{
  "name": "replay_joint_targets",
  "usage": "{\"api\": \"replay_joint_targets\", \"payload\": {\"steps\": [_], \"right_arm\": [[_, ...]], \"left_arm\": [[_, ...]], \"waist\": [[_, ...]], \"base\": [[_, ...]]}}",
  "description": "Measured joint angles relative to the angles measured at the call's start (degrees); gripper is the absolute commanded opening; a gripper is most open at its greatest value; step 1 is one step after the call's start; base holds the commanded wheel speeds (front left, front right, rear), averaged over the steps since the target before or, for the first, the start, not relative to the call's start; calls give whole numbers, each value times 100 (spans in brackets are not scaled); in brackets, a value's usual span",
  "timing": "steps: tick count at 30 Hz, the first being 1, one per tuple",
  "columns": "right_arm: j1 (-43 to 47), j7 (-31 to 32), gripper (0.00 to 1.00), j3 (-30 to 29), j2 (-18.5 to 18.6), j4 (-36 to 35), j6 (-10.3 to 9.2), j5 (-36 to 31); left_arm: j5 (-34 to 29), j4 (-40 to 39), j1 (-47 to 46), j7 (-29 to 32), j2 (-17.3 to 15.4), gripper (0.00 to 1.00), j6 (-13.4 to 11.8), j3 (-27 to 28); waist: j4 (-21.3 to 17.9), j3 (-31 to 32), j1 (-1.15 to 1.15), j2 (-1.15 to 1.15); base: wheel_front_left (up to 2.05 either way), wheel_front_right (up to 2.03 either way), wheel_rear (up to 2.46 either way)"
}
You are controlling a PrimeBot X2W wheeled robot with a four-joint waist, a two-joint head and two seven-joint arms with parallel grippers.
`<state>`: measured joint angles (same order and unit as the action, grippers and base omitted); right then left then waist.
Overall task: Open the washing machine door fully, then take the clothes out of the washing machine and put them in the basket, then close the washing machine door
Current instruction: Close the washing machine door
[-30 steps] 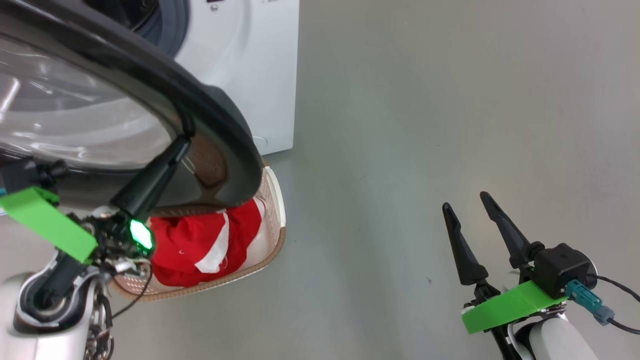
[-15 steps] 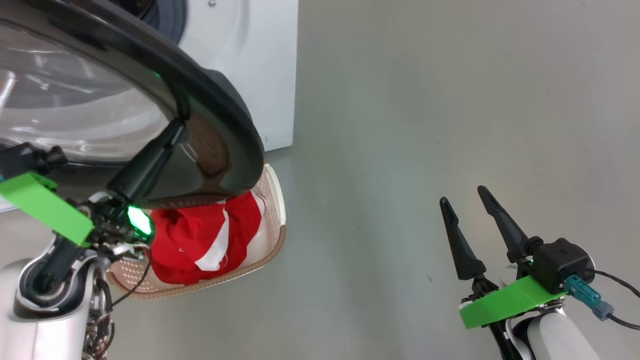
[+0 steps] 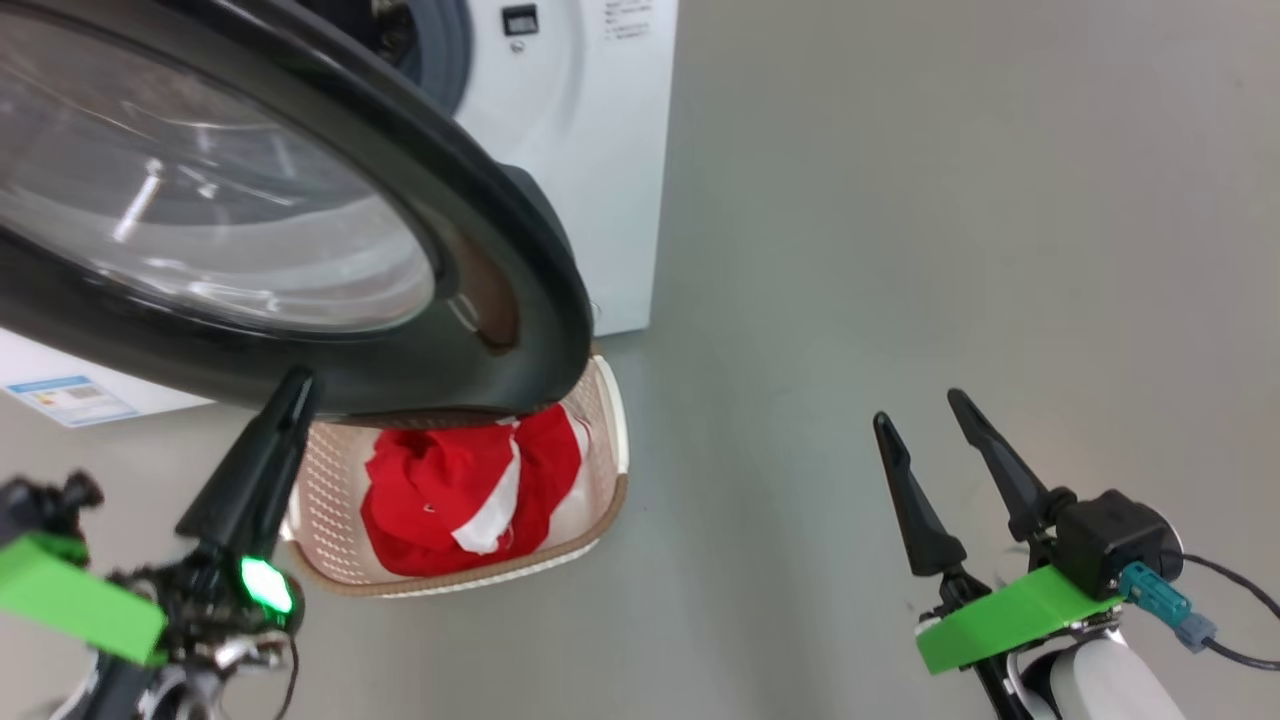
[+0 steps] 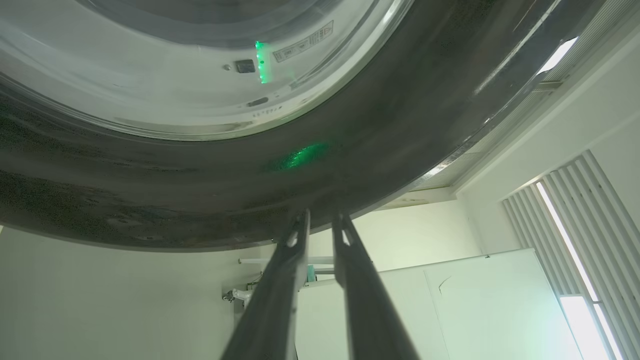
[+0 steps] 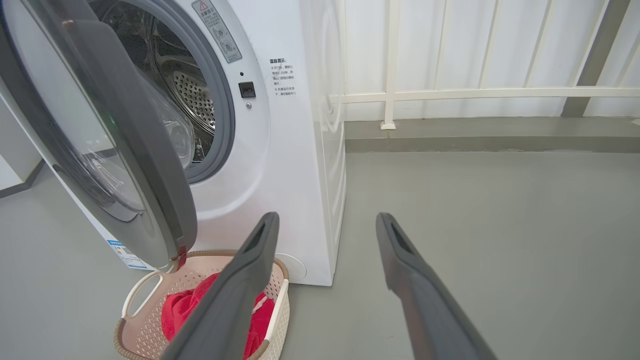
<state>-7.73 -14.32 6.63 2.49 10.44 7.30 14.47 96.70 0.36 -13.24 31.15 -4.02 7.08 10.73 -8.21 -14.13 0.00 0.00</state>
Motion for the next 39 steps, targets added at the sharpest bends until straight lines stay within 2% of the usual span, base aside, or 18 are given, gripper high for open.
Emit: {"api": "replay_joint_targets", "payload": {"steps": [1,3,9,14,18,23,26,27,30,35,39], "right_arm": [[31,0,100,-2,1,4,0,-2],[109,0,100,-24,0,38,0,-7],[263,0,100,-74,1,105,0,-44],[425,0,100,-119,0,157,0,-44],[546,0,100,-175,0,187,0,-44],[656,0,100,-254,-1,193,0,-48],[667,0,100,-323,-2,191,0,-93],[668,1,100,-380,-2,186,0,-94],[693,3,100,-412,-2,167,0,-122],[888,27,100,-443,-4,113,0,-198],[1015,107,100,-465,-8,23,0,-204]], "left_arm": [[-27,-79,137,-73,26,53,0,15],[-52,-198,387,-236,77,100,0,24],[-186,-254,980,-809,143,100,0,-1],[-471,-325,1413,-1541,148,100,0,-114],[-1235,-386,1731,-2224,149,100,-10,-257],[-2530,-495,1925,-3056,149,100,-215,-468],[-3424,-606,1927,-3498,116,100,-435,-616],[-4087,-662,1942,-3738,37,100,-620,-762],[-4968,-743,1986,-4014,-104,100,-910,-973],[-6041,-760,2062,-4140,-338,100,-1381,-1276],[-6674,-722,2229,-4141,-520,100,-1634,-1490]], "waist": [[36,42,0,0],[108,124,0,0],[281,354,0,0],[435,581,0,0],[541,748,0,0],[666,911,0,0],[737,996,0,0],[783,1050,0,0],[835,1146,0,0],[908,1337,0,0],[964,1479,0,0]], "base": [[0,0,0],[0,0,0],[0,0,0],[0,0,0],[0,0,0],[0,0,0],[0,0,0],[0,0,0],[0,0,0],[0,0,0],[0,0,0]]}}
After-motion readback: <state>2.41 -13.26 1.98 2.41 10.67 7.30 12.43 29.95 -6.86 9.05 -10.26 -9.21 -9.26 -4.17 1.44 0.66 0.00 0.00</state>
